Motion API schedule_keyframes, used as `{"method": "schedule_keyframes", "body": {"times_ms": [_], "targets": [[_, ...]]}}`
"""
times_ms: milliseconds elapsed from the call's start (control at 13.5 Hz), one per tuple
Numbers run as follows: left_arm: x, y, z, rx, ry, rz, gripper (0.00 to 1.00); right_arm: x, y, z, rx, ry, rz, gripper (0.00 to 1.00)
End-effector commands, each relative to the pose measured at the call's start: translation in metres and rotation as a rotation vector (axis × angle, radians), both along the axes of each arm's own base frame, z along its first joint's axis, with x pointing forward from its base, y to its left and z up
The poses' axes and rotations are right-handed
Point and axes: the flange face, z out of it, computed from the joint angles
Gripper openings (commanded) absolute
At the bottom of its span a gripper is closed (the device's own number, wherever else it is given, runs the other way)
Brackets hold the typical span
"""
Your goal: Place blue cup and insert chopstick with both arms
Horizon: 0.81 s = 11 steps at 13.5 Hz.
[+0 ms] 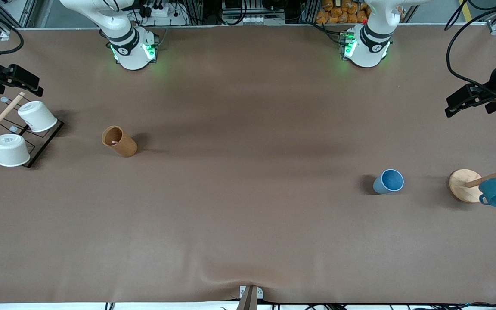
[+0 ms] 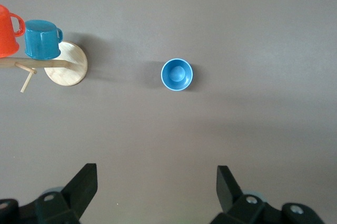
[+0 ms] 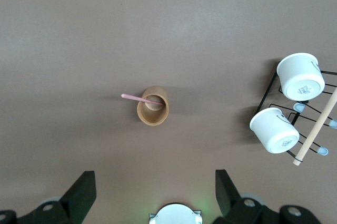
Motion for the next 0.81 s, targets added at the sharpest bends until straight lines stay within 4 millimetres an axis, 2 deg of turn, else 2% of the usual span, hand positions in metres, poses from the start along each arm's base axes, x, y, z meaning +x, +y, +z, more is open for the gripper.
{"method": "schedule_keyframes", "body": {"times_ms": [0,517,591,738], "targets": [[-0.006,0.001,0.009,0.004,-0.001,-0.021,1.00,0.000,-0.001,0.003,0.002,-0.001,0.001,1.00],[-0.002,0.003,0.007,0.010,0.000,-0.019,1.00,0.001,0.003,0.003,0.003,-0.002,0.008,1.00],[-0.001,0.004,0.010,0.008,-0.006,-0.019,1.00,0.002,0.006,0.001,0.003,0.002,0.014,1.00],[0.000,0.004,-0.002,0.009,0.017,-0.022,1.00,0.012,0.013,-0.015,0.001,0.028,0.026,1.00]]}}
